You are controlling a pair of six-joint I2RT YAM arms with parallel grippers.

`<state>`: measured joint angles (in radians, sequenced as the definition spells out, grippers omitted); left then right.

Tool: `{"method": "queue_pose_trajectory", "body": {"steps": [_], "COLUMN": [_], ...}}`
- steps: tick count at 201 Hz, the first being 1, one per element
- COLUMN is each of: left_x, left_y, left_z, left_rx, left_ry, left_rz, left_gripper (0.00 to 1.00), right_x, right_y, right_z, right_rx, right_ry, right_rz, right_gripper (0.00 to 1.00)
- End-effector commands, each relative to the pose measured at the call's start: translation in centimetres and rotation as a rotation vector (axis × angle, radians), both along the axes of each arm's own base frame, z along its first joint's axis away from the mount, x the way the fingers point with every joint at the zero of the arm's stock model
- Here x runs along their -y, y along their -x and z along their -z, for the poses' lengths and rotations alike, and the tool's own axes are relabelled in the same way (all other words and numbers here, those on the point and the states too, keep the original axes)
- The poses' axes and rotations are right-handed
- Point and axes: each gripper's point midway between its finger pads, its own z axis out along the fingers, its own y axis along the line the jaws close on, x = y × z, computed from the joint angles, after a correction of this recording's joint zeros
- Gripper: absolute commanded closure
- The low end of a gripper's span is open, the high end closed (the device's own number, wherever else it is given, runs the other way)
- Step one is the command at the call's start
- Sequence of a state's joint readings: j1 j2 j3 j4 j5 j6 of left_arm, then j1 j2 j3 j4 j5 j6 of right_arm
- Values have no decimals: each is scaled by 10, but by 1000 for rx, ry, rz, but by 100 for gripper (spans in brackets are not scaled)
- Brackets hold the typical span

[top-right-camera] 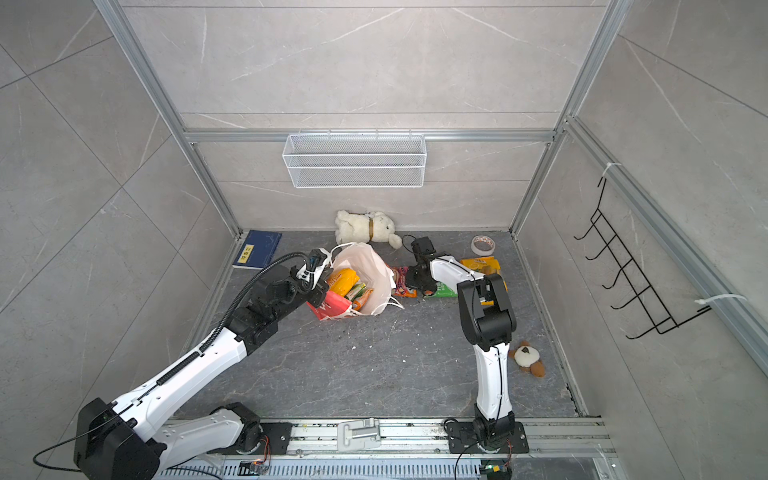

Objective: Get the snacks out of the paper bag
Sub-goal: 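Lower the candy packet onto the table and open the right gripper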

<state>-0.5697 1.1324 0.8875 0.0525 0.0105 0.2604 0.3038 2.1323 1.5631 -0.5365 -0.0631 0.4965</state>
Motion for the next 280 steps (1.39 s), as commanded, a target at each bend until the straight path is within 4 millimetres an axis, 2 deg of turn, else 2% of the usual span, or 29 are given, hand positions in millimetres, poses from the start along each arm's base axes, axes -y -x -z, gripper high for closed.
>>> {"method": "queue_pose_trajectory", "body": {"steps": [1,126,255,280], "left_x": [7,5,6,6], "left_y": [1,4,5,4], "left_z": [-23,-23,-27,-27], "left_rx": [68,75,86,82], "left_ry": [54,54,61,59], "left_rz": [34,33,41,41], "left_gripper": [100,100,100,100], "right_x": [13,27,50,59], "right_y": [5,7,7,6], "right_z": [14,11,13,12], "right_rx": [-55,-58,-76,-81], "right_ry": [93,151,156,164], "right_rz": [13,16,47,49], "right_gripper": [87,87,88,88]}}
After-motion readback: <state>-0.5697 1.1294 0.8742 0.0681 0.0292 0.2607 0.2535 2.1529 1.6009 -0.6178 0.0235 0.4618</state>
